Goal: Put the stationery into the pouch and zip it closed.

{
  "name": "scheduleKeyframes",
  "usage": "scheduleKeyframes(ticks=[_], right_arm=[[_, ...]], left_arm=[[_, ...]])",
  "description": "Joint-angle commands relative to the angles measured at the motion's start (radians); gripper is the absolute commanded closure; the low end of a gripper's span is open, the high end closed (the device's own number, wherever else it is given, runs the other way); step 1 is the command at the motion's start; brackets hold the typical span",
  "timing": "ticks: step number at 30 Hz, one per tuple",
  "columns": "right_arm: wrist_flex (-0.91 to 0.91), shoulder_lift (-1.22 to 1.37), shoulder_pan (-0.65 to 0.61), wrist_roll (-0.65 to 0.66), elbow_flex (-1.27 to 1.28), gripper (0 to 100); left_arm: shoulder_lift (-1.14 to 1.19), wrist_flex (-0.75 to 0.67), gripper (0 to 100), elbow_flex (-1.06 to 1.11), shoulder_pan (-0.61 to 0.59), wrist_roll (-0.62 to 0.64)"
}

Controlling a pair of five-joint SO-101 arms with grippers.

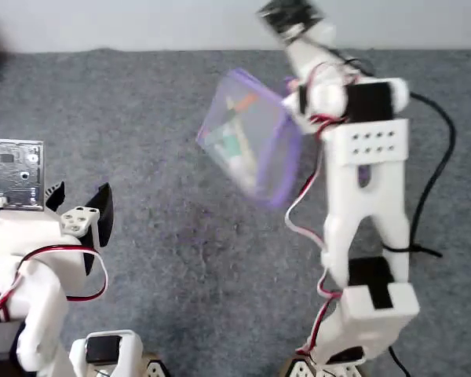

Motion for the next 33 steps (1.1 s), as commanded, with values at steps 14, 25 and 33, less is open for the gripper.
scheduleKeyframes(ticks=[14,25,33], right_arm=[[0.050,-0.180,-0.401,0.003,-0.049,99.1],[0.094,-0.130,-0.176,0.012,-0.044,99.1],[-0.193,0.051,-0.050,0.032,-0.051,99.1]], left_arm=[[-0.005,0.003,82,-0.038,-0.005,0.009],[-0.005,0.002,82,-0.035,-0.005,0.009],[-0.005,0.002,82,-0.039,-0.005,0.009]])
